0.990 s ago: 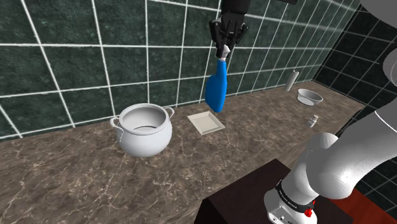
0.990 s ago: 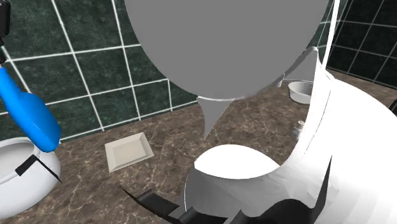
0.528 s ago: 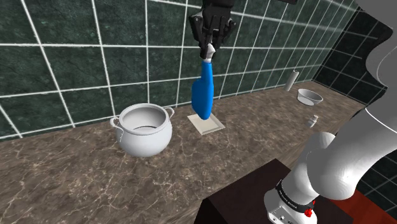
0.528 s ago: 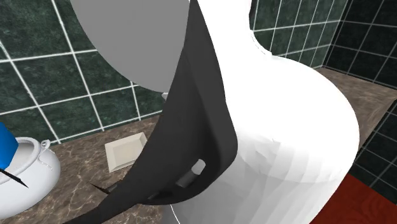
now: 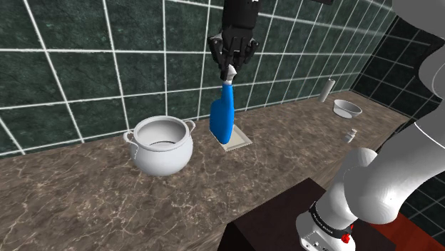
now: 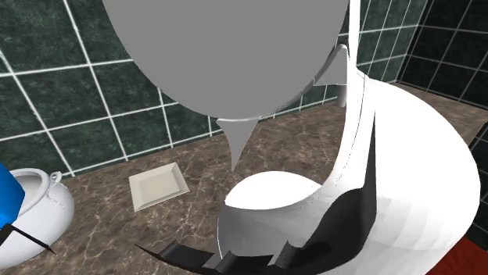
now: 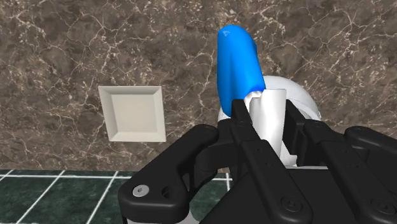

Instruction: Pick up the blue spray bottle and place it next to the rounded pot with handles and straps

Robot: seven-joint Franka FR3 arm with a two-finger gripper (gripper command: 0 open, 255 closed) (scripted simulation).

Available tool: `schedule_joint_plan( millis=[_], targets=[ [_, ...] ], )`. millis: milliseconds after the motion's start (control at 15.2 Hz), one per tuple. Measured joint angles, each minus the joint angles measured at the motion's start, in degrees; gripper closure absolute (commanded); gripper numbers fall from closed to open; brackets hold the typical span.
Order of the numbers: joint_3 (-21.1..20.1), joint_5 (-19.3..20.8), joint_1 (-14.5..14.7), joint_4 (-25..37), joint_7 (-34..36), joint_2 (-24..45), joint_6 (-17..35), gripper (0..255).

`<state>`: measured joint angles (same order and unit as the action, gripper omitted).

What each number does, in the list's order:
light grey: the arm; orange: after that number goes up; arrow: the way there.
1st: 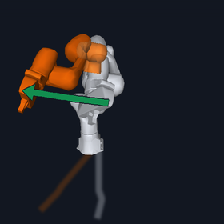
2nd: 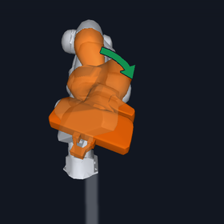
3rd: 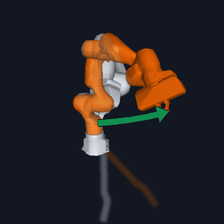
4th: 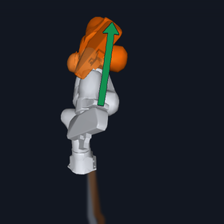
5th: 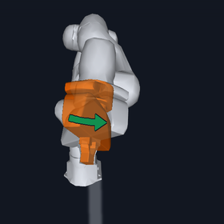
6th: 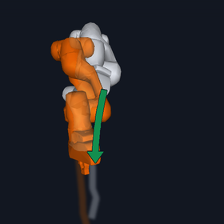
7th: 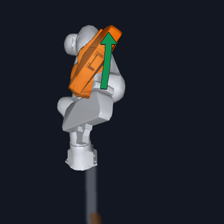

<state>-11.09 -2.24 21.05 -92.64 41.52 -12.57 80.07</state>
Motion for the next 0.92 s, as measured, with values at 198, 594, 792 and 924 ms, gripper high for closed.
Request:
schedule_joint_plan(
  millis=[198,594,792,924],
  targets=[
    [0.1,-0.2,0.0,-3.9,-0.2,-1.3,2.6,255],
    [0.2,-0.5,0.1,-10.6,-0.5,-3.1,7.5,255],
    [0.2,-0.6,0.1,-13.4,-0.6,-3.6,9.9,255],
    [0.1,-0.7,0.2,-15.4,-0.5,-4.0,11.5,255]
  ],
)
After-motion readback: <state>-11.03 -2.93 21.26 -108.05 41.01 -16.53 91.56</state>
